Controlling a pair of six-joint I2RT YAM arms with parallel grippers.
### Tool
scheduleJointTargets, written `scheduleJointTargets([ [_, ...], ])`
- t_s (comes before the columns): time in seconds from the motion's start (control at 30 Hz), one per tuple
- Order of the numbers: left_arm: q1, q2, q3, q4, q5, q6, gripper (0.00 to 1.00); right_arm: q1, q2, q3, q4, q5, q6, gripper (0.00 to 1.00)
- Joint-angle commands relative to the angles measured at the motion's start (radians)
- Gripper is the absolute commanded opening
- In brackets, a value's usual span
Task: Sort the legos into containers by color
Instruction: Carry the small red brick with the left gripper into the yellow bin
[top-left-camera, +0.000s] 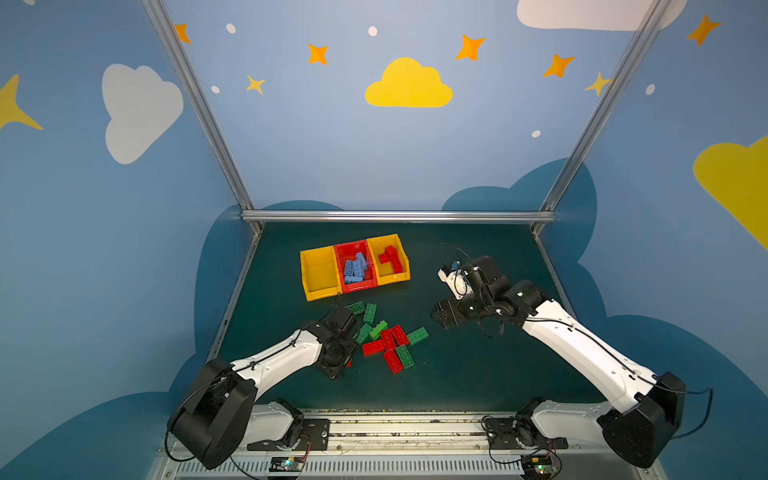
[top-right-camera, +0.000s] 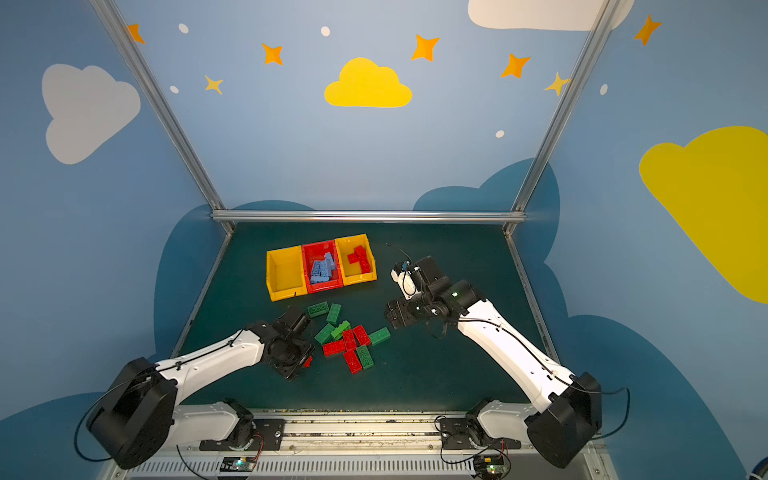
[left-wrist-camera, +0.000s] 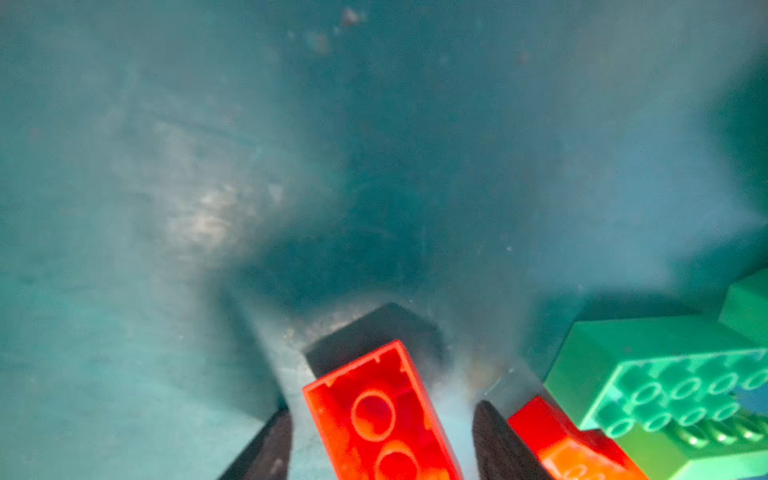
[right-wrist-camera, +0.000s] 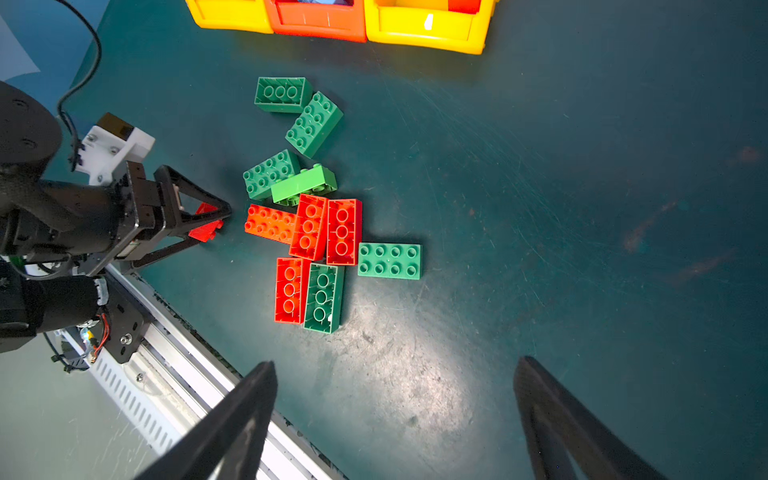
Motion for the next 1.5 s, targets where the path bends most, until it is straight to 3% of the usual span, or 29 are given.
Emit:
scheduleJointTargets([
  [0.0,0.010,-0.013,-0.017,-0.018,-0.008,-0.001,0.56,0.003,-0.027,-0.009,0.006,0.008,0.023,0.87],
  [0.33,0.030,-0.033,0.038,-0.096,-0.025,0.075,0.32,0.004,-0.020,-0.007,0.017,-0.002,0.035,0.88],
  [0.63,0.060,0.089,0.299,-0.148,-0.063,0.279,0.27,0.004,-0.037,-0.006,0.000,0.025,0.066,0.93],
  [0.8,0.094,0.277,0.568,-0.183,-0.061,0.456,0.25,0.003,-0.053,-0.005,-0.033,0.062,0.087,0.93],
  [1.07,0.126,0.708,1.173,-0.270,-0.049,0.721,0.24,0.003,-0.123,-0.019,-0.098,0.158,0.171,0.93],
  [1.33,0.148,1.140,1.787,-0.377,0.007,0.823,0.25,0.003,-0.209,-0.017,-0.223,0.251,0.253,0.93],
  [1.47,0.159,1.294,2.009,-0.409,0.027,0.820,0.30,0.003,-0.243,-0.011,-0.267,0.288,0.290,0.94],
])
